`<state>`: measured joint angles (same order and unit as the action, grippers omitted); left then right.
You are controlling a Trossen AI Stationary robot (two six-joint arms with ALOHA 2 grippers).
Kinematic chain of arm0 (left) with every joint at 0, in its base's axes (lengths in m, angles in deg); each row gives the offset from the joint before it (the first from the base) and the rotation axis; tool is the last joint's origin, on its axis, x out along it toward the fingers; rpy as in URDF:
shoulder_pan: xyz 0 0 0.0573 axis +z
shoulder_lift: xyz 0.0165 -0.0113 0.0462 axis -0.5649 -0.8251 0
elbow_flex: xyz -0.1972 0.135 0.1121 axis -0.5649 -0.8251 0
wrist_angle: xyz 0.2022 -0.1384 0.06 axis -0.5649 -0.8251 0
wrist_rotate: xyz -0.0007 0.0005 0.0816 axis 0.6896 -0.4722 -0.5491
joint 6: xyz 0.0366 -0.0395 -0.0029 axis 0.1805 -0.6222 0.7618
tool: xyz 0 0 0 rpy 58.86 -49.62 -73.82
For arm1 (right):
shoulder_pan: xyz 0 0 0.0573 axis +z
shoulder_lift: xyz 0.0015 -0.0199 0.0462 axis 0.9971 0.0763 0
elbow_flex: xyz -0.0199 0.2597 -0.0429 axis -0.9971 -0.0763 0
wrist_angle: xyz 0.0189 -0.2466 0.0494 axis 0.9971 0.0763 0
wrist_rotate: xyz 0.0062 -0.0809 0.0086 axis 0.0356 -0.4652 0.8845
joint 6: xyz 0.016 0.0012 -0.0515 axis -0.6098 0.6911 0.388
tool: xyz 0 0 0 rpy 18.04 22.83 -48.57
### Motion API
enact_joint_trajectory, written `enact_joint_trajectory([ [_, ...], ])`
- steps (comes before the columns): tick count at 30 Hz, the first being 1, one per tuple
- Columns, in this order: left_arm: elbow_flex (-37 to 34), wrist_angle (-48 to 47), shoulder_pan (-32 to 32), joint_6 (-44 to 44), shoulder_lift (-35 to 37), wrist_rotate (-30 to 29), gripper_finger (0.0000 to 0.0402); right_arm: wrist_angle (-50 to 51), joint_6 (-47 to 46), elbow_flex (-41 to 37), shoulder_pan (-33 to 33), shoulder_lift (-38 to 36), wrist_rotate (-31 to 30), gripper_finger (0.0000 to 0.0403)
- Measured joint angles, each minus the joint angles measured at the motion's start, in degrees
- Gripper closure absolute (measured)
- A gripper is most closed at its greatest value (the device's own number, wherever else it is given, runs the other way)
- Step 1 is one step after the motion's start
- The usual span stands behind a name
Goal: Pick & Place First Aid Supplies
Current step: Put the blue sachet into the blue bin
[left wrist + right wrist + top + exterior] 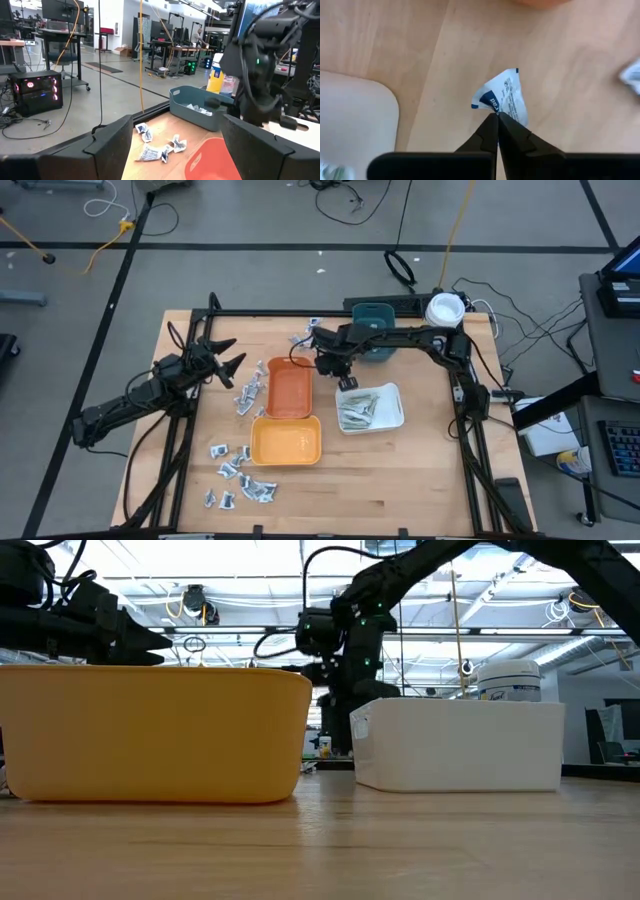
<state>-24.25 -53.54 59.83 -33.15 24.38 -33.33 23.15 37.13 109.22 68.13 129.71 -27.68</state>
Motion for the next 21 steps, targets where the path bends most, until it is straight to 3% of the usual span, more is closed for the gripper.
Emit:
enact_joint_trajectory([
  [15,0.00,0.00,-0.02,0.00,0.02,0.00,0.0094,12.37,1.46,8.32,-1.31,-2.44,-0.20,0.0402],
  [21,0.00,0.00,0.00,-0.02,0.00,0.00,0.0094,15.40,-0.32,8.36,-5.21,-4.75,-0.25,0.0403],
])
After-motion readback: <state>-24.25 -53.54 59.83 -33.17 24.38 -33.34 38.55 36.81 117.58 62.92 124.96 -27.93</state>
